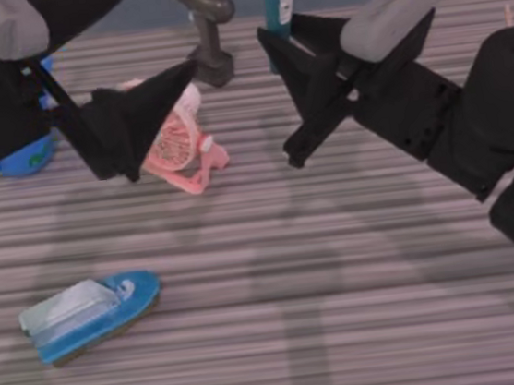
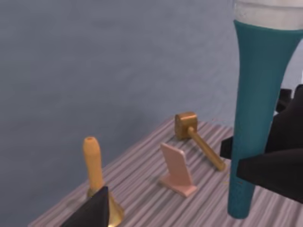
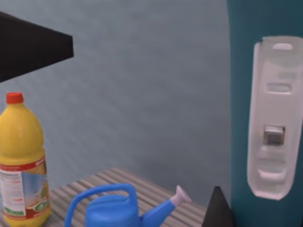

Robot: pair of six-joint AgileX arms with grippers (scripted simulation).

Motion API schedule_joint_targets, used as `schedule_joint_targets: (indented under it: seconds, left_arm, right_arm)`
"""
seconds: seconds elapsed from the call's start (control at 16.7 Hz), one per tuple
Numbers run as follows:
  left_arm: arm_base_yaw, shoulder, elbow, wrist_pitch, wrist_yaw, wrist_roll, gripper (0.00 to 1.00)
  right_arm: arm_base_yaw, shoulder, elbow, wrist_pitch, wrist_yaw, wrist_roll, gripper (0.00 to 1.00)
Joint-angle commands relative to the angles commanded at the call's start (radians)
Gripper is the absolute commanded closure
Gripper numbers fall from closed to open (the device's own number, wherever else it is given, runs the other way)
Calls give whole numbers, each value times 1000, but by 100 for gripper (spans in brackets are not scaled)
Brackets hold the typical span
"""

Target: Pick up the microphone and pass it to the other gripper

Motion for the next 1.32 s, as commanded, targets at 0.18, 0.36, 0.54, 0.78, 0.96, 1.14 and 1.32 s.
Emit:
schedule_joint_targets:
  seconds: [0.18,0.36,0.54,0.78,0.96,1.14,1.32]
  left_arm:
    - [-20,87,52,29,57,8,0]
    - [-22,93,56,31,62,9,0]
    - [-19,93,54,30,58,8,0]
    - [-93,190,134,54,-7,5,0]
    - [-172,301,223,79,-86,0,0]
    - [-233,386,291,99,-145,-3,0]
    - [-244,401,304,103,-156,-3,0]
  right_arm:
    - [0,0,0,0,0,0,100]
    - [0,0,0,0,0,0,100]
    - [0,0,0,0,0,0,100]
    - [0,0,0,0,0,0,100]
    - [0,0,0,0,0,0,100]
    - [0,0,0,0,0,0,100]
    - [0,0,0,0,0,0,100]
